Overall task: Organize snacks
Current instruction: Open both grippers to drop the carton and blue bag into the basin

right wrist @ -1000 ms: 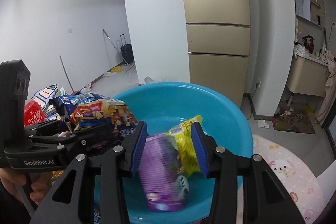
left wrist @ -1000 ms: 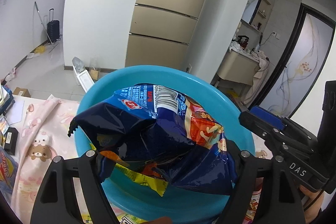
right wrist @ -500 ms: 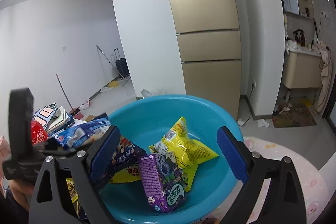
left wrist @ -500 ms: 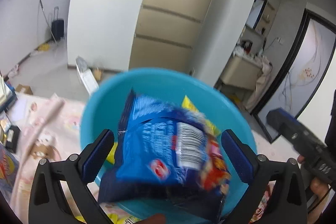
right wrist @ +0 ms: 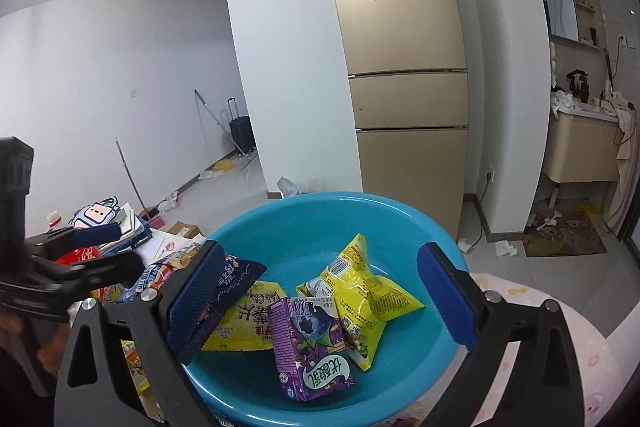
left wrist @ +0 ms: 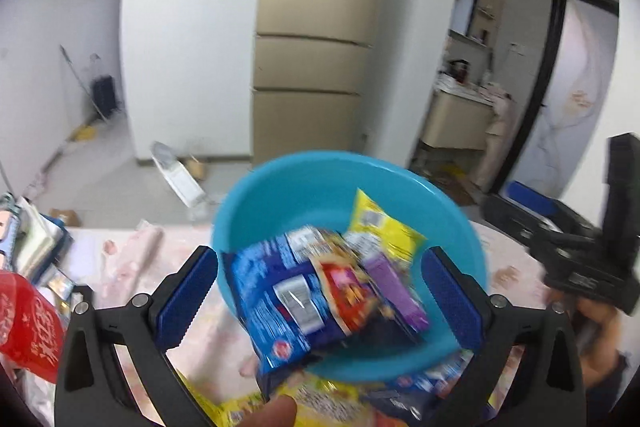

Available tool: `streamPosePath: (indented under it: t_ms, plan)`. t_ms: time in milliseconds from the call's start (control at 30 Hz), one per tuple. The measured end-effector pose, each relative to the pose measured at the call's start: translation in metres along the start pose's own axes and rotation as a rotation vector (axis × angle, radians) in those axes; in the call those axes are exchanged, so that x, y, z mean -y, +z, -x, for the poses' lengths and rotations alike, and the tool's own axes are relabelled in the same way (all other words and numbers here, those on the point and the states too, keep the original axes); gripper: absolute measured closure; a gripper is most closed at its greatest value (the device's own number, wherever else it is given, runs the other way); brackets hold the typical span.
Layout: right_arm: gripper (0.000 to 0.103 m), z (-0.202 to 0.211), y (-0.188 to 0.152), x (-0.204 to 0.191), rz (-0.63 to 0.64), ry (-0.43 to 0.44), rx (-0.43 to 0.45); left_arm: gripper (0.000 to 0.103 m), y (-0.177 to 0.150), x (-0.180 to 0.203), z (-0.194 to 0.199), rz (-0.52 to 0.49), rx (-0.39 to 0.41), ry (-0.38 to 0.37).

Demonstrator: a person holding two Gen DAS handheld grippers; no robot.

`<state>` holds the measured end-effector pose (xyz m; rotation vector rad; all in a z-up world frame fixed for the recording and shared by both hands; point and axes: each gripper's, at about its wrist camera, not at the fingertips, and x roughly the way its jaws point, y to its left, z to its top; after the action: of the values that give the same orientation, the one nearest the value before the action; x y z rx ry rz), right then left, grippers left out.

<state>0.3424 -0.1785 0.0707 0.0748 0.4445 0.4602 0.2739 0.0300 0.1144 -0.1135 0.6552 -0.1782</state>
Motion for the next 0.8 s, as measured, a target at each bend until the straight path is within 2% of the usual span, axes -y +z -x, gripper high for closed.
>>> streamPosePath:
  t_ms: [100, 200, 267, 367, 500, 700, 800]
  plan:
    - [0.006, 0.002, -0.001, 0.001, -0.001, 0.002, 0.003, 0.000, -0.010, 0.000, -0.014, -0.018, -0.098, -0.051]
    - [0.006, 0.002, -0.001, -0.001, 0.006, 0.002, 0.003, 0.003, -0.019, 0.004, -0.030, -0.077, -0.202, -0.025]
    - [0.005, 0.002, -0.001, -0.002, 0.008, -0.001, 0.002, 0.005, -0.018, 0.003, -0.021, -0.078, -0.187, -0.031]
    - [0.004, 0.002, -0.001, 0.000, 0.000, 0.001, 0.002, 0.005, -0.015, 0.000, 0.015, -0.082, -0.097, -0.130]
    - [0.002, 0.002, -0.001, 0.000, -0.007, 0.003, 0.001, 0.000, -0.019, 0.008, 0.031, -0.150, -0.067, -0.228]
    - [0.001, 0.006, 0.000, -0.002, 0.010, -0.004, 0.016, 0.000, -0.051, 0.047, -0.011, -0.328, -0.297, -0.296]
    - [0.001, 0.008, 0.001, 0.002, 0.002, 0.000, 0.023, 0.000, -0.057, 0.042, -0.039, -0.293, -0.380, -0.203]
